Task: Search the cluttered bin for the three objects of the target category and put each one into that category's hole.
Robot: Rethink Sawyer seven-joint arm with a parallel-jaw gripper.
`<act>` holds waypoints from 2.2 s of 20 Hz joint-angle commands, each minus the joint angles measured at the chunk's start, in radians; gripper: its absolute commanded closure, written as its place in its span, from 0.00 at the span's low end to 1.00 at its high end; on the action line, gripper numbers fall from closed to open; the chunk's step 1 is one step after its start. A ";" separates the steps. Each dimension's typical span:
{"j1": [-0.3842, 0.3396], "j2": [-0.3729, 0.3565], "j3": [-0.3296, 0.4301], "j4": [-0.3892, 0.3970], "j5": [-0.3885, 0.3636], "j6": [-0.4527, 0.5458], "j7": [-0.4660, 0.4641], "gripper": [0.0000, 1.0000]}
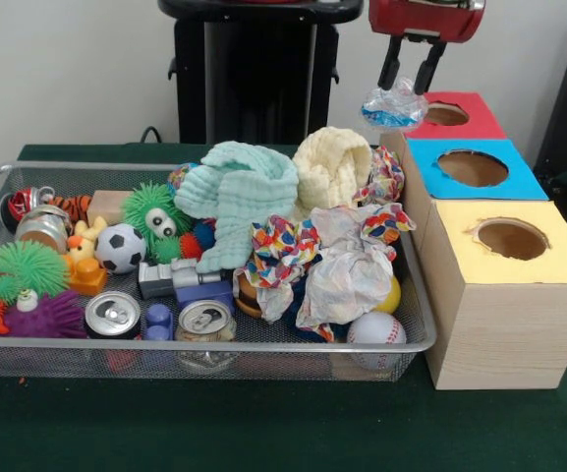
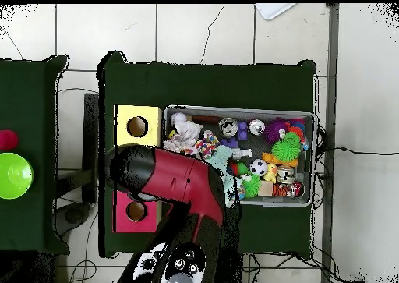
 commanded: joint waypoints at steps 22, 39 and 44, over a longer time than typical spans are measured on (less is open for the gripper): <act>0.084 0.067 0.109 0.023 0.197 -0.043 0.425 1.00; 0.065 0.068 0.129 0.027 0.173 -0.108 0.419 1.00; 0.055 0.066 0.140 0.030 0.178 -0.132 0.404 1.00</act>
